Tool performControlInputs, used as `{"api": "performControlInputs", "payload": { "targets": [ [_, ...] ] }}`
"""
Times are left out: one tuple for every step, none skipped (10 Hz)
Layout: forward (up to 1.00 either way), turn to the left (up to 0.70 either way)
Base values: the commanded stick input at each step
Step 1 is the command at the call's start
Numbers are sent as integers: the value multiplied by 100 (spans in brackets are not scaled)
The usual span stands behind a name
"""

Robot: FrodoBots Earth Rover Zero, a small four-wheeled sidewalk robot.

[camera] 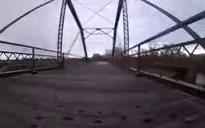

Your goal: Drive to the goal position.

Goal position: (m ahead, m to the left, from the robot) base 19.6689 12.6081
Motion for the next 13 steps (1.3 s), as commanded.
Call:
{"api": "performControlInputs", "payload": {
  "targets": [
    [100, -16],
    [100, -32],
    [100, -37],
    [100, -40],
    [100, -7],
    [100, -2],
    [100, 0],
    [100, 0],
    [100, 0],
    [100, 0],
    [100, 0],
    [100, 0],
    [100, 0]
  ]
}}
